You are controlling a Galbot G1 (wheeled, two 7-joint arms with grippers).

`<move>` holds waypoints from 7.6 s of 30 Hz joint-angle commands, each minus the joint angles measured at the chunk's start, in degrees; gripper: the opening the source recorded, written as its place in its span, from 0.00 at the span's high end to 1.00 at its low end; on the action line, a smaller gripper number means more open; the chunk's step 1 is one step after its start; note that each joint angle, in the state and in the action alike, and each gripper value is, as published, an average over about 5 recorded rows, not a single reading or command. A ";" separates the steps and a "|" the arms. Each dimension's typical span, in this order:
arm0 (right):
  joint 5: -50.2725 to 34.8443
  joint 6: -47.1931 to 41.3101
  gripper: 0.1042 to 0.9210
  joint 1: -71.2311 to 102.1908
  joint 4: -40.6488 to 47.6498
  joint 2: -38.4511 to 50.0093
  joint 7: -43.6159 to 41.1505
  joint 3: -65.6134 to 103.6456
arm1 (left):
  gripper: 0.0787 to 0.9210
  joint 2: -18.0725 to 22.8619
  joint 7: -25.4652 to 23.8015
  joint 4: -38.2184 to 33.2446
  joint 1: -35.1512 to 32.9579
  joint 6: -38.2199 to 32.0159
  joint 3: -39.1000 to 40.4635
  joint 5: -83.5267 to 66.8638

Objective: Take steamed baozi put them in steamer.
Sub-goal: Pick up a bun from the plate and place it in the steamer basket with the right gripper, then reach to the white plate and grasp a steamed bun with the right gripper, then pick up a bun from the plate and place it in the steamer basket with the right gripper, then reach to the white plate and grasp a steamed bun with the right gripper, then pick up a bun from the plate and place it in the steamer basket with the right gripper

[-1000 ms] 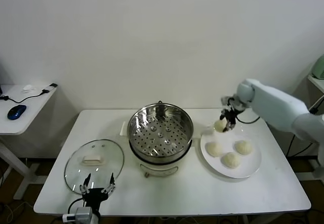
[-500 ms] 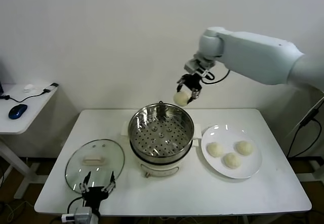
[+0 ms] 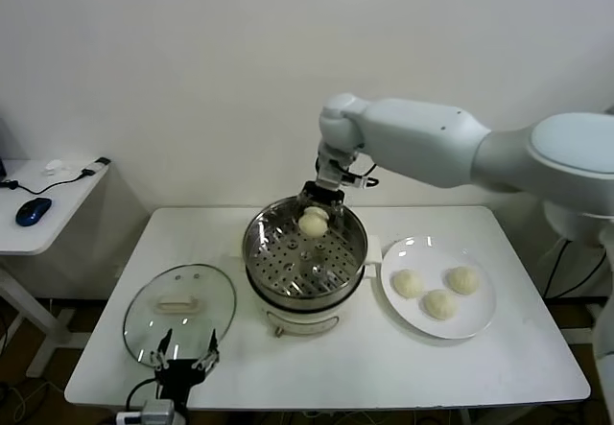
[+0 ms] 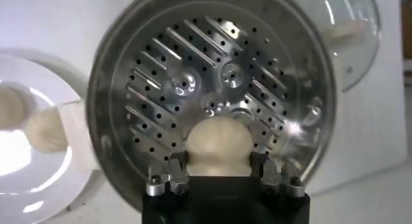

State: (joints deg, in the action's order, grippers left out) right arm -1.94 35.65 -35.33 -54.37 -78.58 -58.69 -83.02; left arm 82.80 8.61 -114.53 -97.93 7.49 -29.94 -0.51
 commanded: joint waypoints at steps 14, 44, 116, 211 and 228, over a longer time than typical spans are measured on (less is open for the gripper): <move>11.42 7.88 0.25 10.27 16.34 -7.00 8.16 6.07 | 0.12 0.06 0.74 1.61 1.41 -0.08 0.03 -0.37; -38.43 -48.73 0.12 -9.41 -23.44 37.36 9.27 -24.52 | 0.12 0.33 0.46 1.03 2.65 0.25 -0.45 -1.23; -67.57 -64.84 0.36 -15.93 -22.79 -1.85 18.66 -12.92 | 0.12 0.21 0.85 -3.40 -0.11 0.74 0.43 -1.42; -16.60 -50.58 0.16 19.22 -14.33 36.79 9.93 0.73 | 0.12 1.59 0.93 -2.81 -0.19 1.39 1.54 -1.72; -29.37 -31.72 0.31 -28.89 -15.26 21.12 -4.69 -18.25 | 0.12 1.28 0.55 -5.02 -0.48 2.34 2.74 -1.00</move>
State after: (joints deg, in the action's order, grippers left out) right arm -24.40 -11.24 -34.31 -72.49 -43.07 -54.01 -91.57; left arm 83.91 9.28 -118.88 -98.39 9.42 -27.54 -1.95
